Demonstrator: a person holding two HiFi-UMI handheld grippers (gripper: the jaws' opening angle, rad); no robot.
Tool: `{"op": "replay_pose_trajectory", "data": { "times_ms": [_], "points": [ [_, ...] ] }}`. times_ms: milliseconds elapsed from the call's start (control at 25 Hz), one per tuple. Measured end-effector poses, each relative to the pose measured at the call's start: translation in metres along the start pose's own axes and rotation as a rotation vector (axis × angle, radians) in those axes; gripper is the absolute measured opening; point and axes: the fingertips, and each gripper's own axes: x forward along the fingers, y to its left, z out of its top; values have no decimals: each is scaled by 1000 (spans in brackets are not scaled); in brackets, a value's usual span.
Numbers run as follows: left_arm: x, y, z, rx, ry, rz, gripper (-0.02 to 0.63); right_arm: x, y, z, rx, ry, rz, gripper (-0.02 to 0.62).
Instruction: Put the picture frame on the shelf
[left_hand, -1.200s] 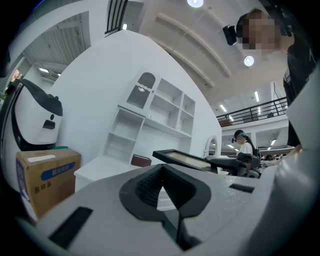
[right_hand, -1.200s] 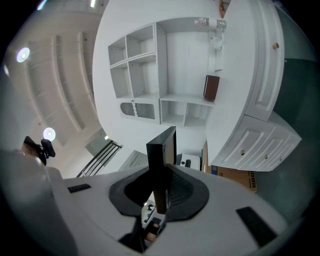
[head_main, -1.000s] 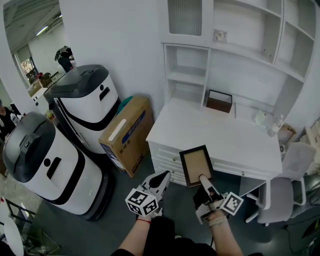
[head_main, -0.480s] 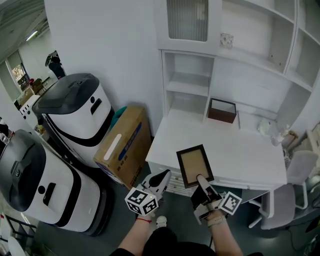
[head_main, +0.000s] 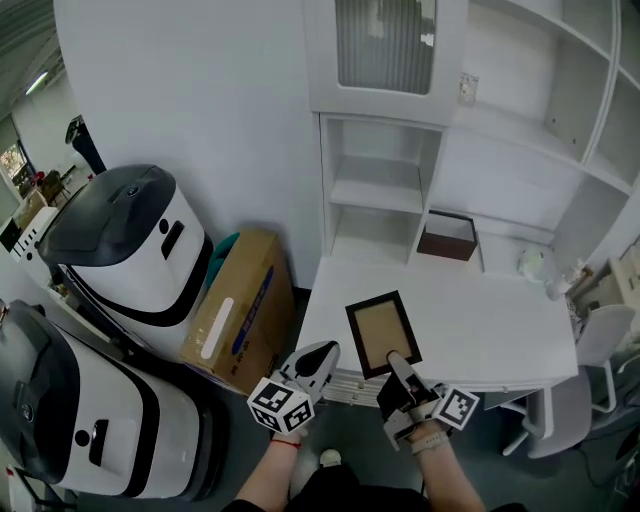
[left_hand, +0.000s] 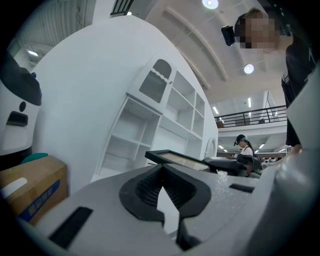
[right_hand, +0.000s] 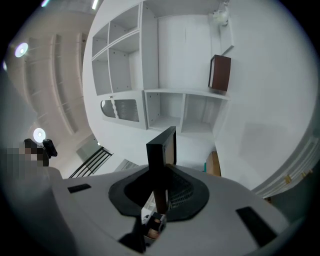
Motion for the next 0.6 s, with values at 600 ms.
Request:
{"op": "replay_pose_trajectory", "data": {
  "times_ms": [600],
  "points": [
    [30, 66, -3, -36, 10, -54, 5, 65, -32, 11, 4, -62, -6, 57]
  ]
}}
